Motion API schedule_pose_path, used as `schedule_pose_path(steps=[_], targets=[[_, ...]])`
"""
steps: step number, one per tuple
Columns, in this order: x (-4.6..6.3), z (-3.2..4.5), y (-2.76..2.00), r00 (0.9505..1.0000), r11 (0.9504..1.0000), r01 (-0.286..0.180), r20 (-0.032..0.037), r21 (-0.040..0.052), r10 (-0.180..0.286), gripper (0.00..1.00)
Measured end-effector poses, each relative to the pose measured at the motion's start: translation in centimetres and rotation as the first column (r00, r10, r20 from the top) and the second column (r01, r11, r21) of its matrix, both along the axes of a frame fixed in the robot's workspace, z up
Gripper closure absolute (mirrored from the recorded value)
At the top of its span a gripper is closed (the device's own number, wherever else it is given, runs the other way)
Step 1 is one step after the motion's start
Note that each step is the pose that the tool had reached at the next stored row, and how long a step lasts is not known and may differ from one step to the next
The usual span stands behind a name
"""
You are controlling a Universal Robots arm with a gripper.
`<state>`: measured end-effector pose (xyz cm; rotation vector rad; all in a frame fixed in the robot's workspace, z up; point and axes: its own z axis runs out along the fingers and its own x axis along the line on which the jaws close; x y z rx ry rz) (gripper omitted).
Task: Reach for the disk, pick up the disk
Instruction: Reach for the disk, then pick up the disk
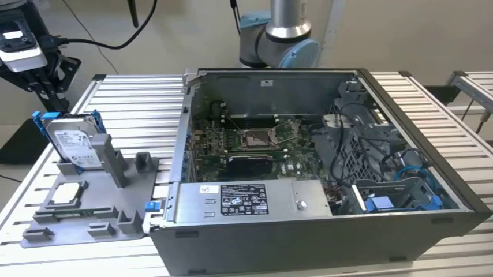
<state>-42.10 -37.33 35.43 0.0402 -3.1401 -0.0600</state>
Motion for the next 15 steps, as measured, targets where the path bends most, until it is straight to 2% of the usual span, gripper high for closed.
schedule_pose_path(steps=[3, 10, 15], targets=[[-0.3, 0.0, 0.0, 1.0, 1.0, 0.0, 0.0, 0.0001, 0.0, 1.0], [-1.9, 0.0, 0.0, 1.0, 1.0, -0.003, 0.0003, 0.0, 0.003, 1.0], [-2.6, 0.0, 0.0, 1.0, 1.0, -0.005, 0.0005, 0.0, 0.005, 1.0]])
